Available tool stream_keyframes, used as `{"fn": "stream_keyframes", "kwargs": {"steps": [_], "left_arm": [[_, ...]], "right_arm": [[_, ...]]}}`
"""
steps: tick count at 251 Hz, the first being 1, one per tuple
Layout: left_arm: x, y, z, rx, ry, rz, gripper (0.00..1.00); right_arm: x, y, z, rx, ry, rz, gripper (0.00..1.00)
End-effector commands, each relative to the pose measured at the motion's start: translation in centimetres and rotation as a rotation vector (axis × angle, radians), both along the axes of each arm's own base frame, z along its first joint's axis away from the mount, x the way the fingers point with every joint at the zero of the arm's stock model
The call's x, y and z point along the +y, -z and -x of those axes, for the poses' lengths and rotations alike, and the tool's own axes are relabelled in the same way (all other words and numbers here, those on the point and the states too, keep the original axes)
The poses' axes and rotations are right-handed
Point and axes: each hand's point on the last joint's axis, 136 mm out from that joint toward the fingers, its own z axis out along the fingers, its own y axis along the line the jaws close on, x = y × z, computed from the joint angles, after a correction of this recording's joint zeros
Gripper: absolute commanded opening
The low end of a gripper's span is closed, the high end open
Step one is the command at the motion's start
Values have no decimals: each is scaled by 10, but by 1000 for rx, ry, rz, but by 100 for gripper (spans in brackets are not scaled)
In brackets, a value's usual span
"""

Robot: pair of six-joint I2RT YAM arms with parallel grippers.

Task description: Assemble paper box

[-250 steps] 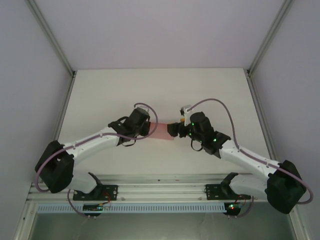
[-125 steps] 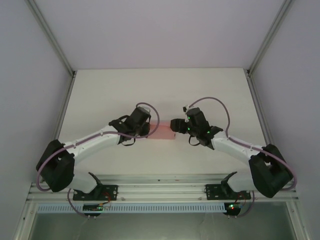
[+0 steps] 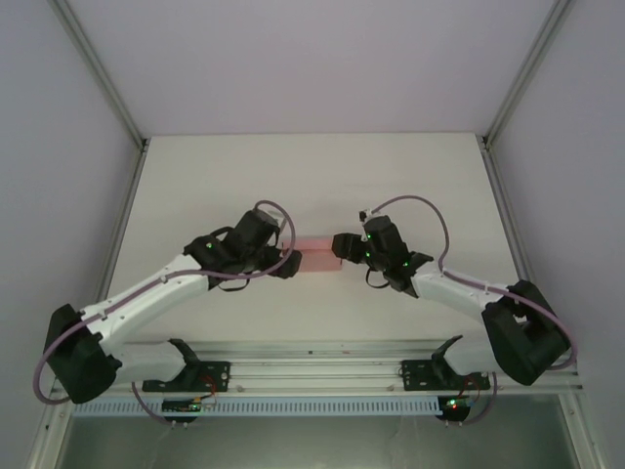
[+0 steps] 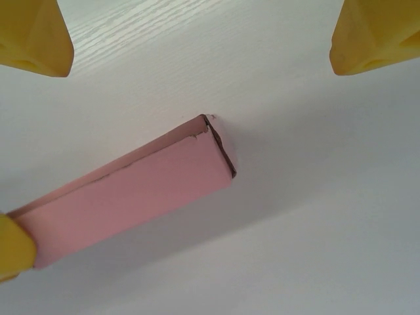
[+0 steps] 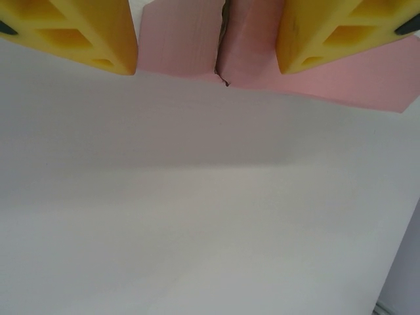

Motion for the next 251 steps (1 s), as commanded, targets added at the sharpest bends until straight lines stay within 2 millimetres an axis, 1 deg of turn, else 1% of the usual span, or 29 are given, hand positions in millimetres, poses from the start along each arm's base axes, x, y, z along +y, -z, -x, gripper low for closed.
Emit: {"fn": "stream_keyframes", "kwargs": {"steps": [1, 24, 48, 60, 75, 87, 93, 103, 117, 129, 134, 143, 154, 165, 181, 209, 222, 232, 251], "left_arm": [[4, -2, -17, 69, -111, 155, 99], [-2, 7, -35, 132, -144, 315, 100], [-8, 20, -48, 159, -142, 379, 99], [-9, 28, -50, 178, -138, 387, 95], [-10, 42, -47, 208, -132, 389, 90], [-10, 55, -43, 227, -121, 390, 84], [-6, 62, -42, 238, -135, 382, 81], [0, 75, -40, 266, -161, 383, 67], [6, 90, -36, 294, -181, 405, 55], [9, 100, -32, 311, -191, 432, 38], [8, 102, -30, 310, -183, 447, 34], [8, 107, -27, 308, -180, 467, 31], [6, 110, -24, 302, -166, 492, 22], [5, 112, -22, 296, -154, 507, 16], [6, 116, -19, 301, -150, 501, 0], [7, 118, -17, 300, -150, 498, 0], [6, 116, -17, 298, -148, 504, 0], [6, 115, -18, 296, -150, 508, 0], [4, 108, -20, 288, -138, 515, 0]], "right_arm": [[-26, 77, 44, 230, -16, 166, 57], [-26, 83, 46, 241, -24, 158, 56], [-22, 86, 45, 245, -36, 145, 56], [-21, 88, 44, 246, -37, 142, 55], [-22, 90, 43, 248, -34, 139, 55], [-22, 92, 43, 253, -34, 137, 55], [-22, 93, 43, 253, -36, 134, 54], [-22, 95, 44, 257, -42, 122, 53], [-22, 97, 45, 253, -45, 102, 51], [-21, 99, 45, 251, -61, 71, 48], [-20, 99, 45, 251, -70, 54, 46], [-18, 99, 46, 247, -87, 21, 44], [-14, 98, 46, 234, -111, -20, 36], [-12, 97, 46, 219, -134, -50, 29], [-10, 98, 45, 214, -151, -81, 19], [-8, 98, 44, 202, -159, -106, 8], [-9, 92, 38, 164, -137, -109, 7], [-9, 88, 35, 144, -131, -110, 5], [-7, 79, 32, 127, -133, -103, 5]]}}
